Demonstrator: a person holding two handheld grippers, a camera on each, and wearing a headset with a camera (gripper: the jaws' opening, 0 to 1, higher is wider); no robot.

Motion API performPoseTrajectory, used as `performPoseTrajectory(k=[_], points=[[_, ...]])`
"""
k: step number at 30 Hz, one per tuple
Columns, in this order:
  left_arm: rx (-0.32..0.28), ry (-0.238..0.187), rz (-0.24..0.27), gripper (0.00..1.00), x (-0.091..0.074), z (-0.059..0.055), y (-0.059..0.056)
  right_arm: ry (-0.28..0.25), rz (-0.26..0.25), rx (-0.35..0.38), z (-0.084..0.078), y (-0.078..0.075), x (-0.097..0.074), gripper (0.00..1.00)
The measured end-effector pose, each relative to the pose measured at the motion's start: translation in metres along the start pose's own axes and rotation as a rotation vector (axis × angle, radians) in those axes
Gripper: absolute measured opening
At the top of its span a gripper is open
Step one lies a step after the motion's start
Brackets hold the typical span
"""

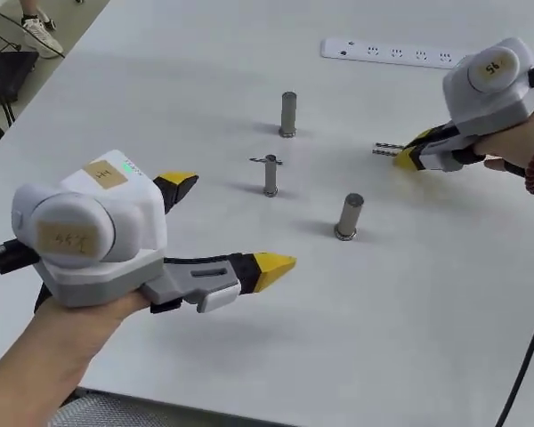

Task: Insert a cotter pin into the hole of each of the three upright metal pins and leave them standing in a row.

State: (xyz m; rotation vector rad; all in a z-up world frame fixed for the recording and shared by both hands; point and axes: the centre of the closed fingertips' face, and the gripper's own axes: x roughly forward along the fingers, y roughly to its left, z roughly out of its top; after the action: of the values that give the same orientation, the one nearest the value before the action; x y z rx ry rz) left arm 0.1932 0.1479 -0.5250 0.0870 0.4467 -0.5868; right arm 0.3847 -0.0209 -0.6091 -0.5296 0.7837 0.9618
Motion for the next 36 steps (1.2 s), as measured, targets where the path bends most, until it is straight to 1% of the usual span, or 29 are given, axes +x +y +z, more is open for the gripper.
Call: performPoseTrajectory(k=[2,4,5,9,14,17,18,19,21,23,24,25,28,31,33,36], points=[[0.001,0.002,0.001,0.86,-0.0002,-0.0004,0.0004,0.010,0.010,0.001,0.0002,0.0000,0.0003,0.06],[0.001,0.002,0.000,0.86,-0.0002,-0.0004,0.0003,0.021,0.028,0.020,-0.0011,-0.0017,0.0015,0.05],[0.001,0.002,-0.001,0.86,-0.0002,-0.0003,0.0002,0.027,0.028,0.017,-0.0011,-0.0023,0.0010,0.04],[0.000,0.005,-0.003,0.86,0.0006,-0.0008,0.0000,0.058,0.059,0.034,-0.0012,-0.0015,0.0003,0.04],[-0.003,-0.001,-0.004,0.85,0.0010,0.0007,-0.0006,0.109,0.073,0.004,-0.0025,-0.0008,0.0001,0.03],[-0.001,0.004,-0.005,0.85,0.0007,-0.0002,-0.0005,0.138,0.074,0.017,-0.0026,-0.0002,-0.0005,0.01],[-0.004,0.006,-0.006,0.85,0.0006,-0.0007,-0.0007,0.150,0.075,0.012,-0.0035,-0.0004,-0.0007,0.00],[-0.005,0.007,-0.008,0.85,0.0005,-0.0010,-0.0012,0.164,0.075,-0.009,-0.0050,0.0015,-0.0017,0.00],[-0.003,0.010,-0.009,0.84,0.0004,-0.0020,-0.0012,0.177,0.071,-0.029,-0.0053,0.0039,-0.0018,0.00],[-0.002,0.013,-0.009,0.84,0.0006,-0.0025,-0.0011,0.190,0.067,-0.066,-0.0052,0.0046,-0.0018,0.00],[-0.003,0.014,-0.009,0.84,0.0009,-0.0026,-0.0012,0.193,0.067,-0.074,-0.0052,0.0048,-0.0017,0.00],[-0.003,0.016,-0.011,0.84,0.0012,-0.0028,-0.0015,0.198,0.069,-0.087,-0.0063,0.0020,-0.0009,0.00],[0.000,0.019,-0.016,0.82,0.0019,-0.0029,-0.0025,0.207,0.073,-0.101,-0.0062,0.0022,-0.0008,0.00],[0.002,0.019,-0.016,0.82,0.0019,-0.0024,-0.0026,0.212,0.072,-0.146,-0.0058,0.0033,-0.0005,0.00],[0.002,0.020,-0.018,0.82,0.0017,-0.0024,-0.0029,0.212,0.069,-0.146,-0.0056,0.0032,-0.0006,0.00],[0.007,0.026,-0.019,0.81,0.0014,-0.0035,-0.0033,0.194,0.071,-0.105,-0.0056,0.0036,-0.0017,0.00]])
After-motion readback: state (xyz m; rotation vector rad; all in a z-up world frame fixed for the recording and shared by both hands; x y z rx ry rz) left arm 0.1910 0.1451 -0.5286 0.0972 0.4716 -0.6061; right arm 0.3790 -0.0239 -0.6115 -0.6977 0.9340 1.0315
